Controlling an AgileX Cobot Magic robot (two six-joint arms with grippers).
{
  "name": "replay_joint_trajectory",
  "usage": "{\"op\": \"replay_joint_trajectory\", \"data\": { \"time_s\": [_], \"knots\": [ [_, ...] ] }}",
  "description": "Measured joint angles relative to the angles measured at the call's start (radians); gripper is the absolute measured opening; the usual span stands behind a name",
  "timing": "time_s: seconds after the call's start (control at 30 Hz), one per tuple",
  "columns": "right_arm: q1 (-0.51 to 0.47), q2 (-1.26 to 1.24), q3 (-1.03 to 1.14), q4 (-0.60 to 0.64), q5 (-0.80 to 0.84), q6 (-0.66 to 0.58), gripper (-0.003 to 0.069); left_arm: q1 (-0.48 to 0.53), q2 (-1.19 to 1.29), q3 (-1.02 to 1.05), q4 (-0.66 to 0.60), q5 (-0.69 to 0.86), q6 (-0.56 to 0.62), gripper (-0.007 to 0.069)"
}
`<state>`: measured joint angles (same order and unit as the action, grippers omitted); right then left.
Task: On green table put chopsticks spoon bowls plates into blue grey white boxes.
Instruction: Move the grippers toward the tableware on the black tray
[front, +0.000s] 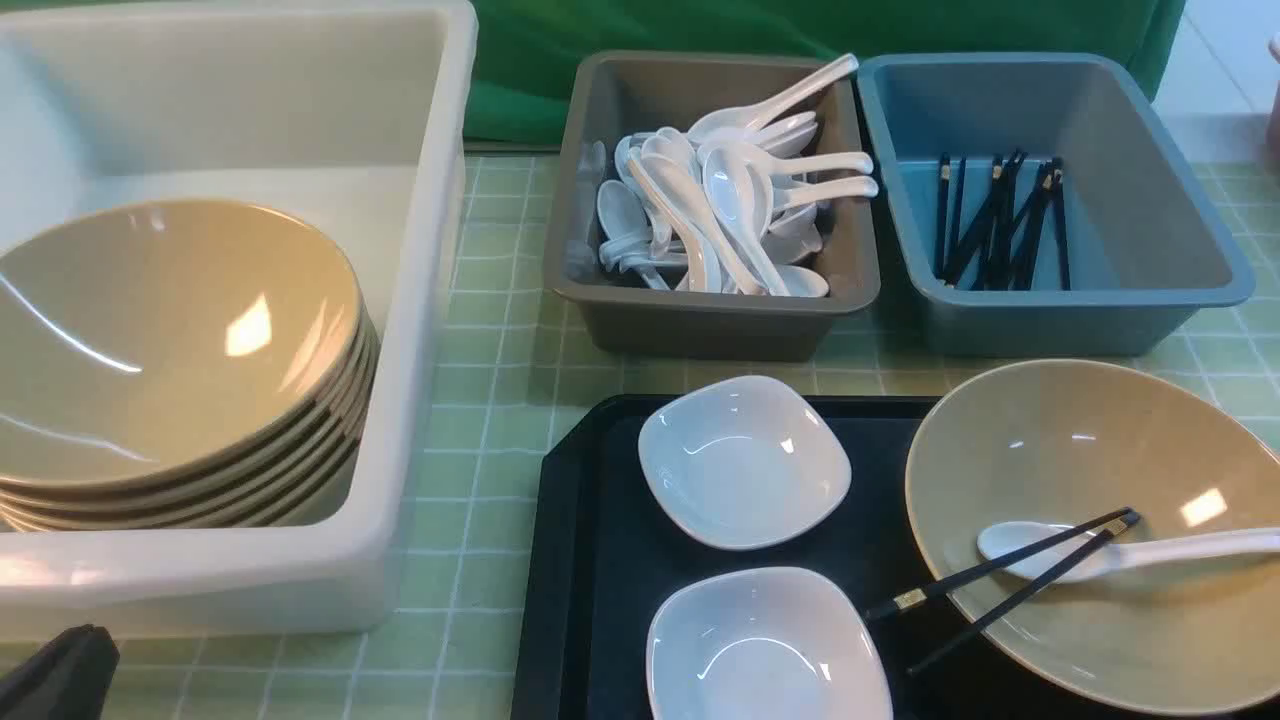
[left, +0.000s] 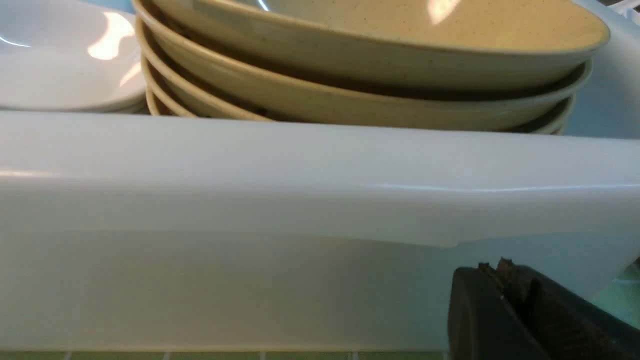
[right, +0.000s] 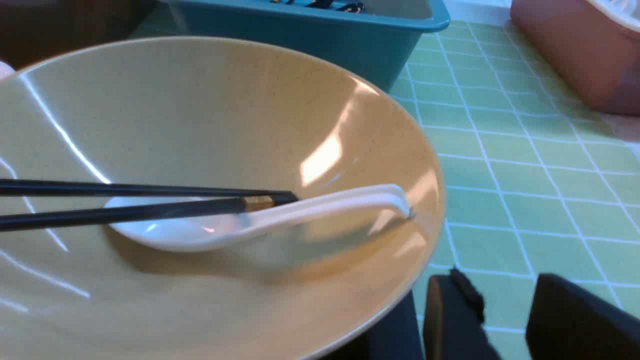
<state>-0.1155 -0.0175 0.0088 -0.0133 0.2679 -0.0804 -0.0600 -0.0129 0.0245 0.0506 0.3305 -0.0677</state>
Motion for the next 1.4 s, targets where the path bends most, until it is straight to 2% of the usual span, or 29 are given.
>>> {"op": "replay_joint_trajectory", "data": {
  "time_s": [1.13, 1.4],
  "knots": [
    [0.000, 0.000, 0.000, 0.000, -0.002, 0.000, 0.0236, 0.000, 0.000, 0.000, 0.000, 0.000, 0.000, -0.0002],
    [0.000, 0.000, 0.017, 0.000, -0.128, 0.006, 0.0236, 0.000, 0.000, 0.003, 0.025, -0.038, 0.022, -0.0002]
  ]
}}
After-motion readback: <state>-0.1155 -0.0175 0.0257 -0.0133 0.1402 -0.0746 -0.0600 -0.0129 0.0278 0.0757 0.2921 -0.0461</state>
